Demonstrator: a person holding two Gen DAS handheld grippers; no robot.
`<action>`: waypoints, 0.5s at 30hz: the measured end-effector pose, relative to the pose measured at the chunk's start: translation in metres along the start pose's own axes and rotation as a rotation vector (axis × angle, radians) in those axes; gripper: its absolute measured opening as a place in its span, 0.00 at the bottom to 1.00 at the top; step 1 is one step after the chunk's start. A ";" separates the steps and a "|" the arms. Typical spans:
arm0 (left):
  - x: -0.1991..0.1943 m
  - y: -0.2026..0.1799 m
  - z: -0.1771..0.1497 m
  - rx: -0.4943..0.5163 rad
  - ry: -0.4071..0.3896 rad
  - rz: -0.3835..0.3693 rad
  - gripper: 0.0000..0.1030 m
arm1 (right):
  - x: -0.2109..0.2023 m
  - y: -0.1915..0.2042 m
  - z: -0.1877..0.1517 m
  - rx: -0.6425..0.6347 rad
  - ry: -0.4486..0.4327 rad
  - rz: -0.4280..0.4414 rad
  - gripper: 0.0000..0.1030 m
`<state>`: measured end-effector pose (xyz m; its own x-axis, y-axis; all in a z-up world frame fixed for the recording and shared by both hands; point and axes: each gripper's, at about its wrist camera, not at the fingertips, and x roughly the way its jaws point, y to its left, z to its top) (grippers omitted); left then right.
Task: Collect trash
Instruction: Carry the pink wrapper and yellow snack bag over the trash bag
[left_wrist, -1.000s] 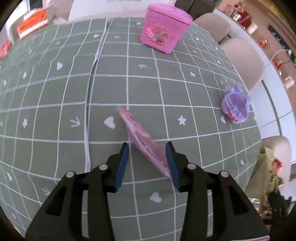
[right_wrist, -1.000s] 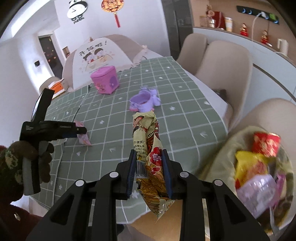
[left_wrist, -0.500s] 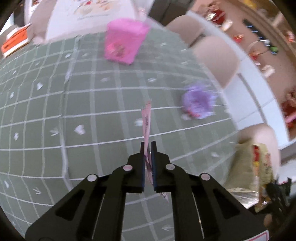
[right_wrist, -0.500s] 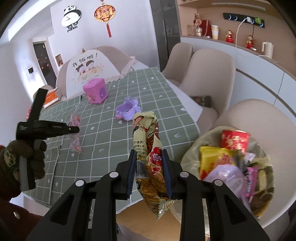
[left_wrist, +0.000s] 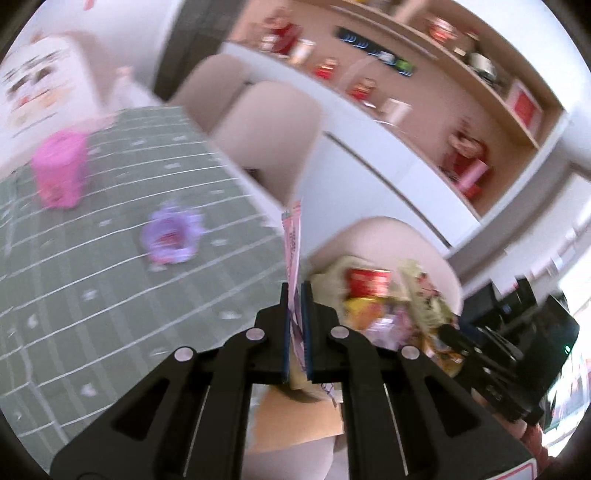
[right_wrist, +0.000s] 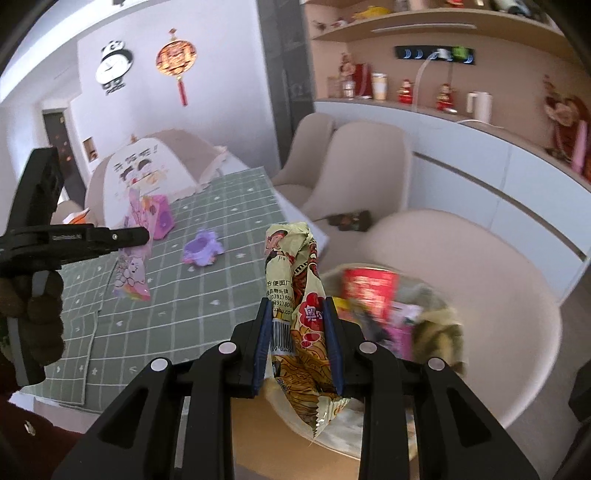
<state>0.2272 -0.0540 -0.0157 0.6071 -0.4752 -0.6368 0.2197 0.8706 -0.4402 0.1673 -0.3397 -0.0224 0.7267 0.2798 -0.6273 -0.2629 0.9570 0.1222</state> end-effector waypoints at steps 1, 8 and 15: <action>0.006 -0.015 0.001 0.033 0.008 -0.024 0.05 | -0.004 -0.006 -0.002 0.009 -0.004 -0.010 0.26; 0.062 -0.101 -0.007 0.183 0.102 -0.163 0.05 | -0.033 -0.069 -0.021 0.109 -0.019 -0.099 0.26; 0.131 -0.154 -0.013 0.260 0.173 -0.187 0.06 | -0.048 -0.111 -0.041 0.157 -0.013 -0.139 0.26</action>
<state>0.2635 -0.2519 -0.0394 0.4044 -0.6243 -0.6684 0.5153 0.7593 -0.3974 0.1352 -0.4623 -0.0372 0.7574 0.1444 -0.6368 -0.0582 0.9863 0.1543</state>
